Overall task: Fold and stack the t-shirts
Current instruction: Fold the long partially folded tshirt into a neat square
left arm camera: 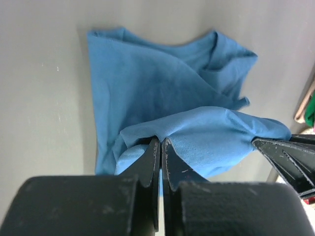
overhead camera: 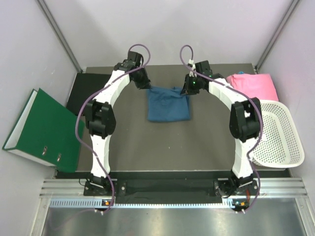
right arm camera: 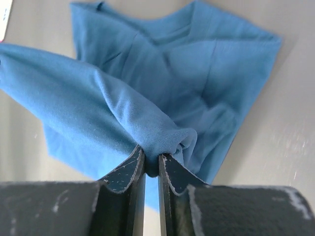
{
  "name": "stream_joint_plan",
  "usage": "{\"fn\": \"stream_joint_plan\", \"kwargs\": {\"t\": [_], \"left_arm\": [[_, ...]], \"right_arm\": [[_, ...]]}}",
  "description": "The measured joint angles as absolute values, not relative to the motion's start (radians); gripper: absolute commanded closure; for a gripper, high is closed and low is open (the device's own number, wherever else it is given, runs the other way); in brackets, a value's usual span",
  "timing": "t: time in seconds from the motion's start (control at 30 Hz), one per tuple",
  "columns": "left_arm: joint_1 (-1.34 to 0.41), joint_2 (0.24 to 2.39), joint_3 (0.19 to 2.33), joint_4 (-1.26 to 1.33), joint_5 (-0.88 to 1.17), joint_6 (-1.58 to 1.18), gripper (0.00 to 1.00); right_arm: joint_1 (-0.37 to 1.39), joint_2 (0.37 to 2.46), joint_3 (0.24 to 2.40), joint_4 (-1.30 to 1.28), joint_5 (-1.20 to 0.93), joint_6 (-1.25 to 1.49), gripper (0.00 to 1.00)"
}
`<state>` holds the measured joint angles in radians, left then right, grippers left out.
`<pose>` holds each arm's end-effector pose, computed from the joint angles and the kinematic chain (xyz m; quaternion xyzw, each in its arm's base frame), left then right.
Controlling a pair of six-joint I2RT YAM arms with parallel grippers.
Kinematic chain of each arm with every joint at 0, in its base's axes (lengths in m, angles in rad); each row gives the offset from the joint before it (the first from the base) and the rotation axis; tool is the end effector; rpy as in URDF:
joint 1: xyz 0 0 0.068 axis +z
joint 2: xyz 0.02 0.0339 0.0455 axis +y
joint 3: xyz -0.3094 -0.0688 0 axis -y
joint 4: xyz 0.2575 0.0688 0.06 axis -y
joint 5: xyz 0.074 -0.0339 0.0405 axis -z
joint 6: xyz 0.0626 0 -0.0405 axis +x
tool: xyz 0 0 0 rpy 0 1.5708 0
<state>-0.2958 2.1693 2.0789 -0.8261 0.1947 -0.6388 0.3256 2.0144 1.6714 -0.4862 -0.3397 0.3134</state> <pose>0.5117 -0.1686 0.2982 -0.1301 0.9340 -0.2262 0.2441 0.4721 0.1814 0.2648 -0.0669 0.9182 0.2617 0.2896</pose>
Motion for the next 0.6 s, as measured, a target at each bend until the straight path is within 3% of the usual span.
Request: {"fn": "stream_joint_plan", "kwargs": {"t": [0.03,0.07,0.1,0.17,0.2,0.23,0.27,0.3,0.37,0.57,0.6], "left_arm": [[-0.291,2.185,2.085,-0.818,0.202,-0.638,0.94],[-0.284,2.212,2.103,-0.815,0.22,-0.635,0.56],[-0.279,2.234,2.117,-0.807,0.229,-0.632,0.4],[-0.267,2.288,2.151,-0.792,0.251,-0.621,0.27],[-0.26,2.313,2.168,-0.788,0.258,-0.62,0.2],[-0.253,2.335,2.184,-0.786,0.263,-0.619,0.18],[-0.246,2.35,2.193,-0.786,0.266,-0.617,0.08],[-0.239,2.356,2.193,-0.786,0.265,-0.617,0.03],[-0.226,2.351,2.185,-0.783,0.264,-0.609,0.02],[-0.208,2.156,1.958,-0.746,0.245,-0.595,0.02],[-0.21,2.115,1.924,-0.739,0.247,-0.595,0.02]], "right_arm": [[0.323,2.034,1.686,-0.482,-0.337,0.318,0.88],[0.32,2.059,1.7,-0.476,-0.333,0.328,0.87],[0.316,2.083,1.71,-0.464,-0.323,0.342,0.85],[0.31,2.115,1.713,-0.445,-0.299,0.368,0.67],[0.305,2.128,1.713,-0.438,-0.282,0.385,0.46],[0.3,2.138,1.713,-0.429,-0.26,0.4,0.36],[0.295,2.141,1.71,-0.421,-0.241,0.418,0.26],[0.29,2.141,1.701,-0.406,-0.216,0.426,0.1],[0.281,2.123,1.673,-0.356,-0.17,0.444,0.0],[0.276,1.936,1.507,-0.313,-0.093,0.451,0.01],[0.276,1.895,1.481,-0.314,-0.094,0.454,0.11]]}}
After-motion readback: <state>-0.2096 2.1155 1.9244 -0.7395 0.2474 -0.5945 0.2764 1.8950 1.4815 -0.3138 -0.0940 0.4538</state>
